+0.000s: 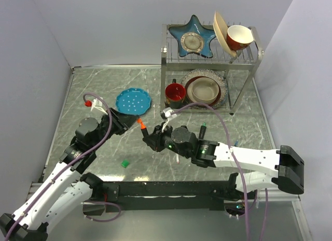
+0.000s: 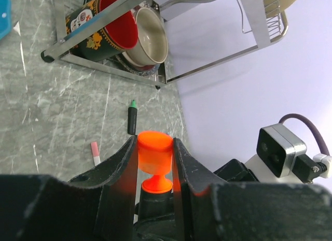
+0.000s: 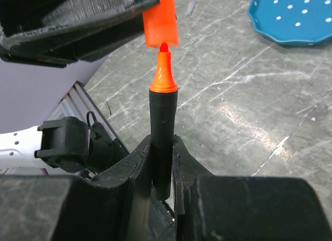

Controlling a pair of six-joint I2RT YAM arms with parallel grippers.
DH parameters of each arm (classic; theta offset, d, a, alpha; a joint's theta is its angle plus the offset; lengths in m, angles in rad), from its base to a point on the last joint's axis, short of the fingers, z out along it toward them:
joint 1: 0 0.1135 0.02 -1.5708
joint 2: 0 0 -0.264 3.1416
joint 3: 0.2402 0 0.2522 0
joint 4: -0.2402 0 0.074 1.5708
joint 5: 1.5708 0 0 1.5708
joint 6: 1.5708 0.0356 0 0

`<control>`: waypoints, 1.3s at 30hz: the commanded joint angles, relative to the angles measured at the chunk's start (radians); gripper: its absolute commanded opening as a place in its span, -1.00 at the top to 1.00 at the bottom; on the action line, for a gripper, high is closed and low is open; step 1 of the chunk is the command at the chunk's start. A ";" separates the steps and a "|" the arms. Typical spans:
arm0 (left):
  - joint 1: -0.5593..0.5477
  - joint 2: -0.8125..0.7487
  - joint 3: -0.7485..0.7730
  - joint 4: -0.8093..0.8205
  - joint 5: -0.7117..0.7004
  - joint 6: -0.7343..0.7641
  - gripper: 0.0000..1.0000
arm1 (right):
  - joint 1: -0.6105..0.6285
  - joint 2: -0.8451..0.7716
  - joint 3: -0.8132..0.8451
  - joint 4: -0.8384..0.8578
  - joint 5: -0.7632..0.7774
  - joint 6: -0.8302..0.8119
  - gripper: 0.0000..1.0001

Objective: Insert the pens into the pen caps

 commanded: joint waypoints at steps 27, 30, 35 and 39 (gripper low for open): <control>-0.003 0.008 0.077 -0.252 0.055 0.084 0.70 | 0.004 0.122 0.277 -0.143 0.172 -0.146 1.00; -0.003 0.016 0.080 -0.264 0.065 0.089 0.52 | 0.004 0.129 0.291 -0.150 0.179 -0.157 1.00; -0.003 0.010 0.085 -0.249 0.095 0.086 0.16 | 0.007 0.125 0.269 -0.117 0.154 -0.169 1.00; -0.003 -0.010 0.114 -0.235 0.119 0.121 -0.16 | 0.006 0.090 0.228 -0.072 0.111 -0.171 1.00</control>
